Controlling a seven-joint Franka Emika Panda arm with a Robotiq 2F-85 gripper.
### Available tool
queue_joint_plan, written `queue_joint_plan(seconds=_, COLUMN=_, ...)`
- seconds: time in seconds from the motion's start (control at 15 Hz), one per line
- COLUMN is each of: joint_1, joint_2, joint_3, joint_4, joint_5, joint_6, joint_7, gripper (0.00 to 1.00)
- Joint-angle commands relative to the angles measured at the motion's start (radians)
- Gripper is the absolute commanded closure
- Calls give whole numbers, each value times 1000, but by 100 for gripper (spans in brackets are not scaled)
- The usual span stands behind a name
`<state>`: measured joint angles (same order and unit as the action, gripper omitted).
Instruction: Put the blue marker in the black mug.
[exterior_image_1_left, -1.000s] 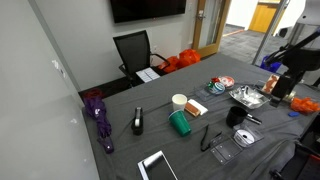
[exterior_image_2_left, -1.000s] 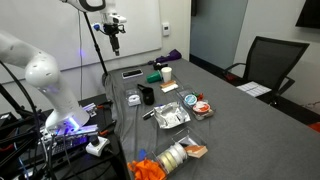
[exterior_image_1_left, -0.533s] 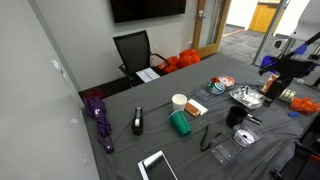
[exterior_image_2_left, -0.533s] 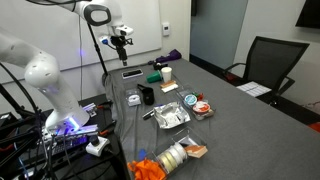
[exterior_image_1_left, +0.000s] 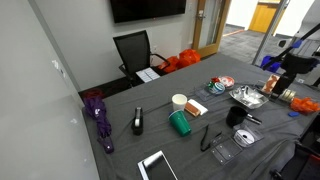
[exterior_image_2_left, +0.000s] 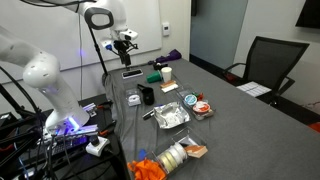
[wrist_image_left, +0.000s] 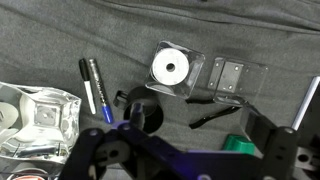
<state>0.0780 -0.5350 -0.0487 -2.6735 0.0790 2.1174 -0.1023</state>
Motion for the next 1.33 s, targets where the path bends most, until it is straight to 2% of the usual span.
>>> queue_joint_plan(seconds=0.0, joint_1=-10, joint_2=0, joint_3=13, joint_4=1, joint_5=6, joint_6=-2, joint_7=-3, gripper=0)
queue_joint_plan(seconds=0.47, joint_1=-9, joint_2=0, joint_3=16, joint_4=1, joint_5=6, joint_6=-2, joint_7=-2, gripper=0)
queue_joint_plan(seconds=0.67, joint_1=-17, joint_2=28, joint_3=-10, joint_4=-10, joint_5=4, joint_6=47, joint_7=-42, gripper=0)
queue_joint_plan(seconds=1.27, joint_1=-59, joint_2=291, joint_3=-90, joint_4=5, joint_5=9, joint_6=199, joint_7=-121, gripper=0)
